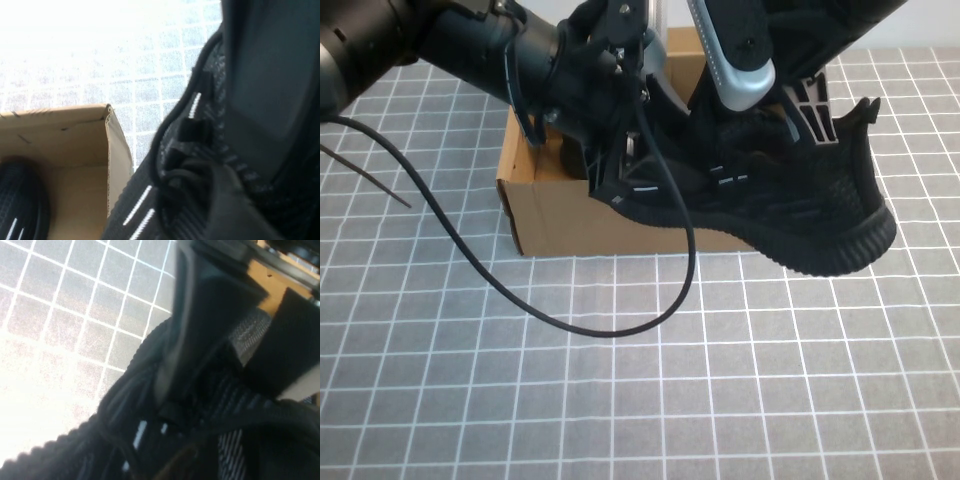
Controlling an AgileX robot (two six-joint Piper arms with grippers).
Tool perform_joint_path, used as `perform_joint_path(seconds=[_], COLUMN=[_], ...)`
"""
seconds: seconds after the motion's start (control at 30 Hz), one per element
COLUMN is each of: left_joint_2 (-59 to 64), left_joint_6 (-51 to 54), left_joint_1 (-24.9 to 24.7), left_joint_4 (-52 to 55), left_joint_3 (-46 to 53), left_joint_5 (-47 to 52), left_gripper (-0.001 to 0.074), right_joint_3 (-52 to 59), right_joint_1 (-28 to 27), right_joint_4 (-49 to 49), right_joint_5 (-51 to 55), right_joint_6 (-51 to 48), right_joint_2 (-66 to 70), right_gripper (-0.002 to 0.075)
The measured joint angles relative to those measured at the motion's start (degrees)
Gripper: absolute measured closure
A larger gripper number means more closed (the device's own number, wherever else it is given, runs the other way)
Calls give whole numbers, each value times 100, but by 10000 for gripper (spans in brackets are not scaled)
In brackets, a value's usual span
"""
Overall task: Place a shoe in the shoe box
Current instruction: Hand over the shoe, then place the shoe in the shoe box
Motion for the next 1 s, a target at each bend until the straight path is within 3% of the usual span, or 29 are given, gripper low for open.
perform_joint_path(seconds=[0.17, 0.4, 0.5, 0.63, 0.7, 0.83, 1.0], left_joint_2=[0, 0, 0, 75, 91, 100, 112], left_joint_6=[12, -347, -448, -540, -568, -717, -1026], left_joint_1=[0, 0, 0, 0, 0, 0, 0], left_joint_4=[-18, -27, 98, 331, 381, 565, 918], left_joint_3=[0, 0, 13, 81, 103, 44, -513], left_joint_5=[-42, -66, -55, -78, -157, -405, -567], left_gripper=[651, 706, 708, 713, 714, 715, 715], right_joint_3=[4, 4, -21, -182, -300, -370, -358], right_joint_1=[0, 0, 0, 0, 0, 0, 0], right_joint_4=[59, 44, -140, -748, -1089, -1769, -2196], right_joint_5=[23, 31, -22, -120, -182, -225, -225], right_joint_6=[10, 1324, 2171, 3294, 3825, 4662, 5579], right_joint_2=[0, 0, 0, -23, -45, -248, -728], right_gripper=[713, 696, 591, 391, 345, 381, 581])
